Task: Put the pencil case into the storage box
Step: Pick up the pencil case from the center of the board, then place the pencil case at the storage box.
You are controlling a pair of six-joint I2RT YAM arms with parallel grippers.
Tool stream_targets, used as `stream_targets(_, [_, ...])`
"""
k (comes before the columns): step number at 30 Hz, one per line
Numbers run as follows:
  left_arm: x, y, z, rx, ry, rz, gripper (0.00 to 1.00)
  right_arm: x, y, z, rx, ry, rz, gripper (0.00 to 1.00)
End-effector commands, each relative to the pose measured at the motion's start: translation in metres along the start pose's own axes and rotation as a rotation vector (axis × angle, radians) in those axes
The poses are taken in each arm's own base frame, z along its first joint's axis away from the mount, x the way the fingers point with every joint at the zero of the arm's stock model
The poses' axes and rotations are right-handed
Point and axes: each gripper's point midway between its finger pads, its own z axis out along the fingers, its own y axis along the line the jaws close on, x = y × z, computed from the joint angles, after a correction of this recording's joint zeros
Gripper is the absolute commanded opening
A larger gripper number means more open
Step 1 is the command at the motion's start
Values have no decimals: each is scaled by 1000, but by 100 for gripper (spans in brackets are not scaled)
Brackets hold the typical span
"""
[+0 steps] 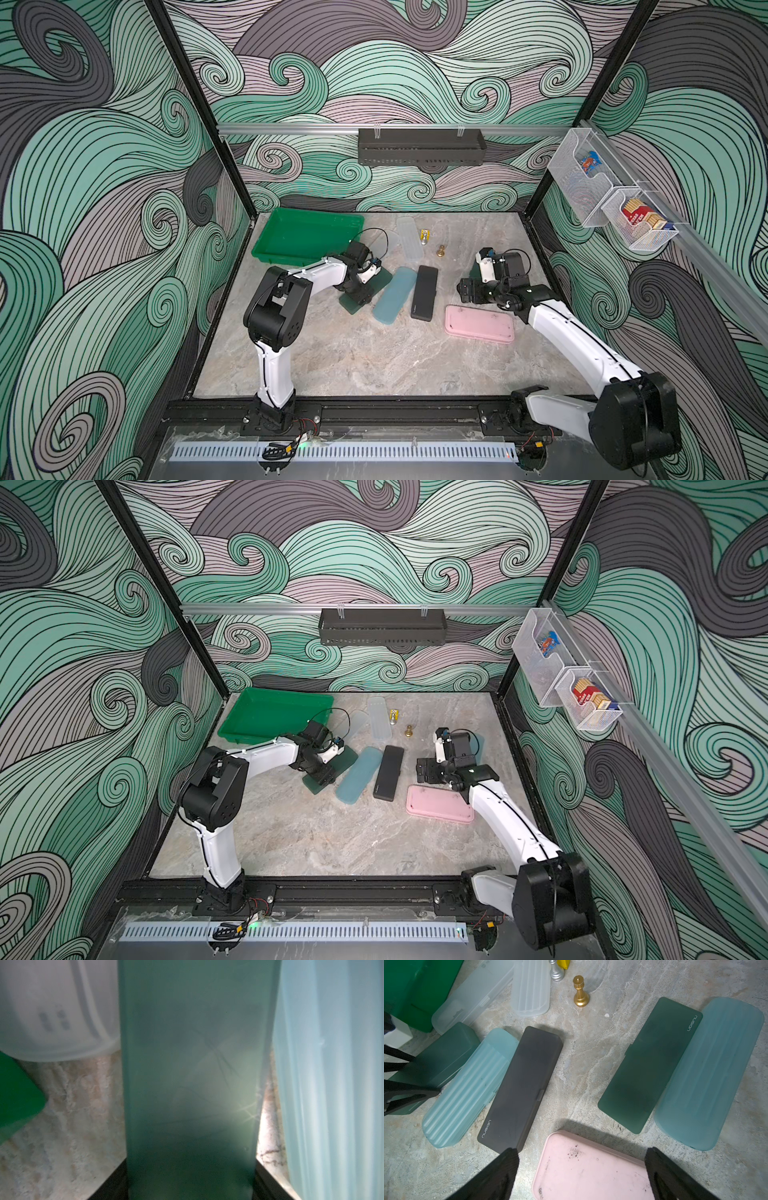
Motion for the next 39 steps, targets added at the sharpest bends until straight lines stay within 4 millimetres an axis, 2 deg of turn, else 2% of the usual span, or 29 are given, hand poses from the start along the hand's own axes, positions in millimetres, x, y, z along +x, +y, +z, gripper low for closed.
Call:
stream_targets(1, [1,-7,-11,10,6,-9,67,-5,3,-7,-7,-20,-6,99])
stream_targets(11, [-27,-28,-53,66,-129,-51,67,-2,5,-13,-19,-24,0,99])
stream_targets(16, [-38,-21,-76,19,-157,-79,67,-3,6,-14,-26,-28,5,99])
stream_targets(22, [-63,26,-113,-152,-198,-151,66,-6,8,-14,-30,-30,-2,99])
stream_targets(24, [-75,47,-127,-182,-232,-200,66,-9,8,-14,-32,-34,-5,99])
stream_targets(28, [-92,106,-146,-258,-310,-360,66,-14,11,-13,-42,-34,-6,99])
stream_targets(32, [-100,152,-133,-299,-332,-473,66,-14,12,-10,-44,-25,-13,99])
stream_targets(39, [-104,185,-79,-307,-269,-541,66,-5,11,0,-45,15,-19,99])
